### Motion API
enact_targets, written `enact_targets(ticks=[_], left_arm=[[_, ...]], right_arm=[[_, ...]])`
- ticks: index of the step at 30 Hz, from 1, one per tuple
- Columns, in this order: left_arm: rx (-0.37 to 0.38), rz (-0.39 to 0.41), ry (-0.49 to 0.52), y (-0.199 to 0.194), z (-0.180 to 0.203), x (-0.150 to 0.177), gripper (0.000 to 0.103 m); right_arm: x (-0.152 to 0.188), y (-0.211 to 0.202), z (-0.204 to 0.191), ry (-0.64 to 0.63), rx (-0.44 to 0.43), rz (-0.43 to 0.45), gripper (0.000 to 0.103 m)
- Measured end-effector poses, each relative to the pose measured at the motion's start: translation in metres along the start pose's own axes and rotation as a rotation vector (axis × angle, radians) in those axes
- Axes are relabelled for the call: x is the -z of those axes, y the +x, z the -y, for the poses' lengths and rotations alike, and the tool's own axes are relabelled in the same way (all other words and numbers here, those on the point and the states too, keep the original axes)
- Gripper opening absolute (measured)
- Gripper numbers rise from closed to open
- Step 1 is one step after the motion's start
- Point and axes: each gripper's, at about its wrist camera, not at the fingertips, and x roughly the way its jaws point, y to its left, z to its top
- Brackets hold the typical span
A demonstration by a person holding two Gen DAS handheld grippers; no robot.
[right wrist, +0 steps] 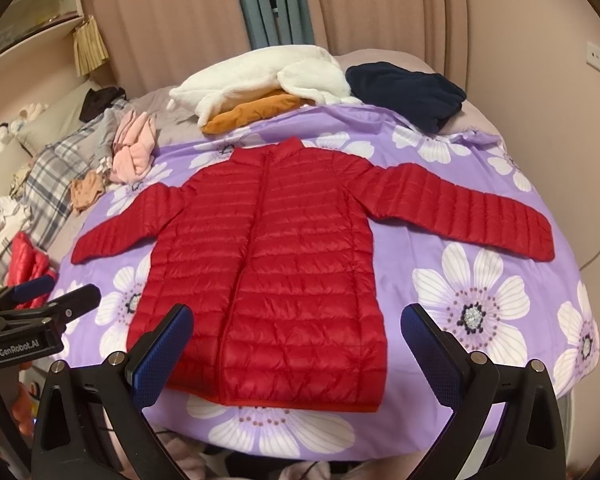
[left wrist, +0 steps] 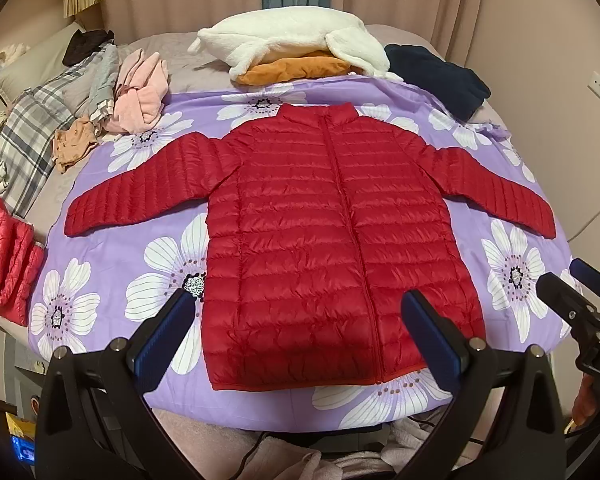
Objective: Fold large clothes
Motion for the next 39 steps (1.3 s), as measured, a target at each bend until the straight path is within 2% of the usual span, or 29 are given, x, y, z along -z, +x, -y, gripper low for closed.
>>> enact_targets(ticks=[22, 25, 28, 31, 35, 38, 39], left_arm=[[-0.005, -0.018, 0.007, 0.010, 0.001, 0.003, 0.103], [0.002, -0.028, -0.013, 0.018, -0.004, 0.001, 0.103], [0.042, -0.051, -0.075, 0.033, -0.014, -0.004, 0.103], [0.064, -0.071, -0.136, 0.052, -0.025, -0.007, 0.103], [0.085, -0.091, -0.197, 0.077, -0.035, -0.009, 0.103], [0.141, -0.071, -0.249, 0.091, -0.042, -0.010, 0.103], [0.160, -0.054, -0.266, 0.095, -0.044, -0.011, 0.103]], right_arm=[[-0.001, 0.003, 0.001, 0.007, 0.001, -0.009, 0.102], [-0.001, 0.006, 0.005, 0.022, -0.025, 0.001, 0.102], [-0.002, 0.011, 0.017, 0.073, -0.117, 0.024, 0.102], [0.000, 0.018, 0.042, 0.179, -0.218, 0.063, 0.102], [0.006, 0.031, 0.078, 0.276, -0.227, 0.132, 0.102], [0.012, 0.049, 0.113, 0.362, -0.230, 0.153, 0.102], [0.016, 0.056, 0.127, 0.404, -0.204, 0.163, 0.102]])
